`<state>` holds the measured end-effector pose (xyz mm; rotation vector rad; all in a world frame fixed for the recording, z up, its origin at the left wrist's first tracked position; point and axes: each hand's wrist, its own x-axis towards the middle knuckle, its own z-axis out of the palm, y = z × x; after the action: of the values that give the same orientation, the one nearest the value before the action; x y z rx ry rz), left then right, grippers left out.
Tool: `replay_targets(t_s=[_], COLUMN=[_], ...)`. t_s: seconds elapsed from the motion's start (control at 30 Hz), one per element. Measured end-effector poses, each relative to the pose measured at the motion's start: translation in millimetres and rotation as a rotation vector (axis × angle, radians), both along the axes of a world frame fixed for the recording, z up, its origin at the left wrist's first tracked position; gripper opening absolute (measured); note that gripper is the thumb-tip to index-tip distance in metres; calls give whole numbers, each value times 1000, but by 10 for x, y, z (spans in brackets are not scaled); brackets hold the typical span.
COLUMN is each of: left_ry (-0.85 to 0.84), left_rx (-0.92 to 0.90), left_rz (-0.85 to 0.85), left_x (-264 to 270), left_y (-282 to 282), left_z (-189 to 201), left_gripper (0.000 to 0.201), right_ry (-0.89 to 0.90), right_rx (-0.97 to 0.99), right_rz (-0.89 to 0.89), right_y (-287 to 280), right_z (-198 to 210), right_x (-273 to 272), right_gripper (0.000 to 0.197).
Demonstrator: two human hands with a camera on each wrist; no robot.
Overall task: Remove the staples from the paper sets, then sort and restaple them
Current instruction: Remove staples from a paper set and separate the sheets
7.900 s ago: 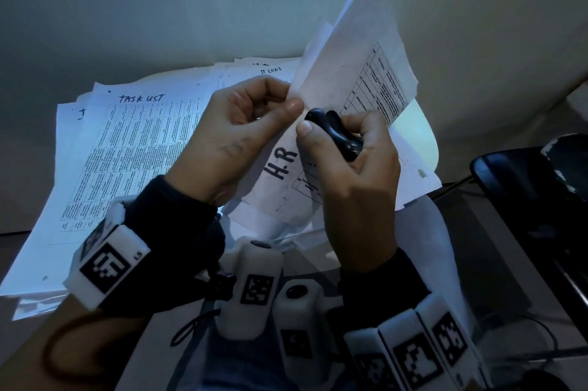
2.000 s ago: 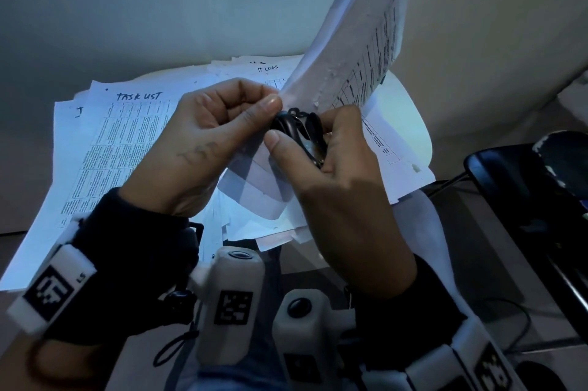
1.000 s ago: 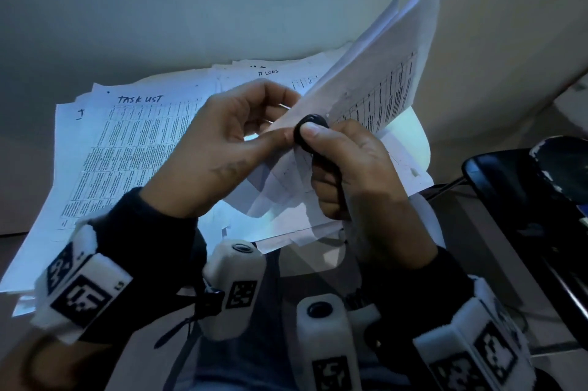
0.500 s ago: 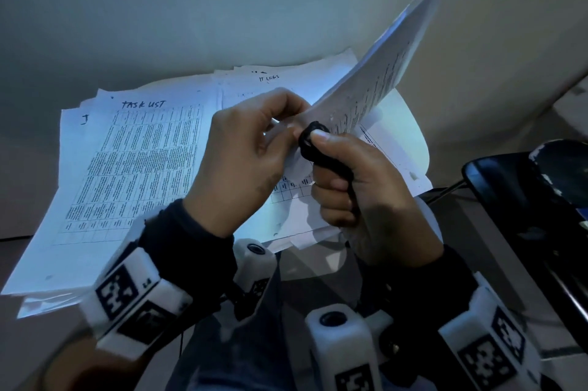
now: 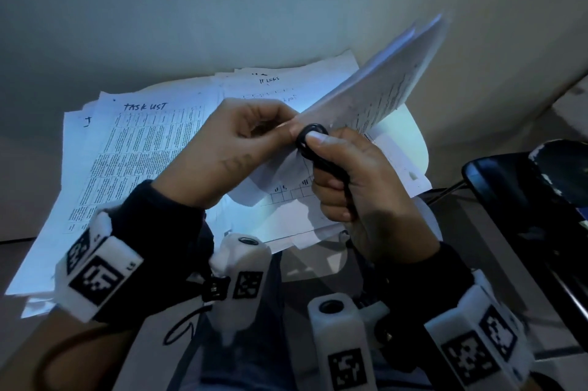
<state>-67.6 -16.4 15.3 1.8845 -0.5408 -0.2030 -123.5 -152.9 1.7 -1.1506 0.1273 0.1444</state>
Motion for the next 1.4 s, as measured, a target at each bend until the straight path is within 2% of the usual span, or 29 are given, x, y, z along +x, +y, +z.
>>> replay_targets(t_s=[0.2,0.33,0.47,0.53,0.57,0.63,0.7,0.77,0.83,0.97,1.07,1.13,1.2,1.3,1.4], left_ry=[-30,-131,-176,-187,-189,-186,-184,-219,-272,-336,-350,-357,-334,-291,-202], left_rx=[-21,42,88,85,80,62,62,99,157,267,301,305,293,279,235], left_rz=[101,263,302,324,331,331,319,330,343,334,315,290,243,128,-7], left_x=[2,46,100,132,144,168,185,214,250,301,311,322,333,355,352], left_y=[-62,-27,59,92,102,120,132,139,157,221,266,300,332,404,470], left_z=[-34,-58,-42,-34,-22,10,53,85,127,209,268,323,391,500,634], left_gripper=[23,26,27,27,28,31,28,34,39,27,21,15,10,12,16], right_ry=[-29,-67,-54,-24,-18,-43,-54,-38,-42,-72,-26,-46,-155,-249,-342], right_rx=[27,19,-35,-180,-317,-694,-1043,-1304,-1456,-1632,-1570,-1366,-1137,-832,-581], right_rz=[-48,-90,-122,-170,-206,-245,-201,-138,-130,-146,-105,-152,-219,-152,131], right_y=[51,128,21,-117,-194,-341,-427,-453,-466,-496,-531,-613,-726,-853,-943], right_z=[-46,-100,-166,-261,-326,-478,-630,-759,-875,-1024,-998,-836,-561,-109,185], right_x=[13,-46,-17,85,149,281,378,433,481,550,545,546,611,808,1027], right_gripper=[25,23,23,20,19,20,25,32,34,46,72,98,110,103,75])
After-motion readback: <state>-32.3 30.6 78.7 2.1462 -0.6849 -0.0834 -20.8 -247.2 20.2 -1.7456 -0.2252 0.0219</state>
